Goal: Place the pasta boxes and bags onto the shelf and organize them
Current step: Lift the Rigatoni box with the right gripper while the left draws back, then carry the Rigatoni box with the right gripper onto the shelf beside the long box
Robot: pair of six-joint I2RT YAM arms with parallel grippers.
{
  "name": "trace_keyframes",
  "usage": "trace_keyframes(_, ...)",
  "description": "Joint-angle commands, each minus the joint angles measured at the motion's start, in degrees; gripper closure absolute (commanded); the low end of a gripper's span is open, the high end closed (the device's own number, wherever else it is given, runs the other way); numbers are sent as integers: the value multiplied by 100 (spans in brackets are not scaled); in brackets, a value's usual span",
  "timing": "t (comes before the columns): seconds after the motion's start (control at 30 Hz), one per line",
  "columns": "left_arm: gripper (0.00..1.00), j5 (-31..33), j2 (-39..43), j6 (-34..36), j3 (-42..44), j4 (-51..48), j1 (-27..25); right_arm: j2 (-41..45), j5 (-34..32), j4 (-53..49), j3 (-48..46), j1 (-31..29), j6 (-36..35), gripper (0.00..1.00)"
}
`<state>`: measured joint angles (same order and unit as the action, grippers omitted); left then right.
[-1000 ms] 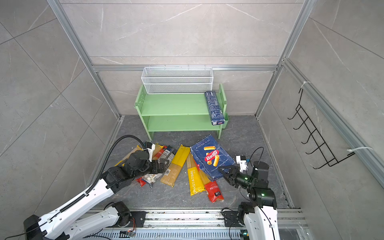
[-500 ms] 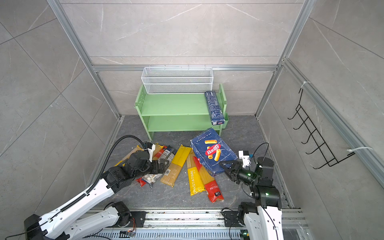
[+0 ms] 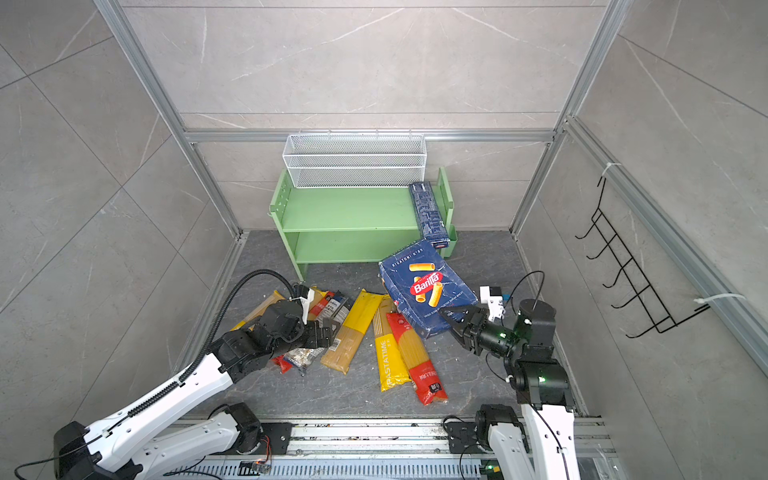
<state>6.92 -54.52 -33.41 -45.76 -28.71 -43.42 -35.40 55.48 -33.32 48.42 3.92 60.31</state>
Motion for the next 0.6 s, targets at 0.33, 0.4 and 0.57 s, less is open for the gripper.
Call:
trace_keyframes(0.33,0,-88,-253,317,-547,46,14,-1049,-569,1275,1329,-651,-68,96)
trace_keyframes(0.4,0,-109,-320,362,-598,84,18,-1296,-714,1292,1548,-834,-137,96)
trace_keyframes(0.57,0,-162,-483,461,-803,113,59,-1937,-1135,1261,2295,-1342,-396,96)
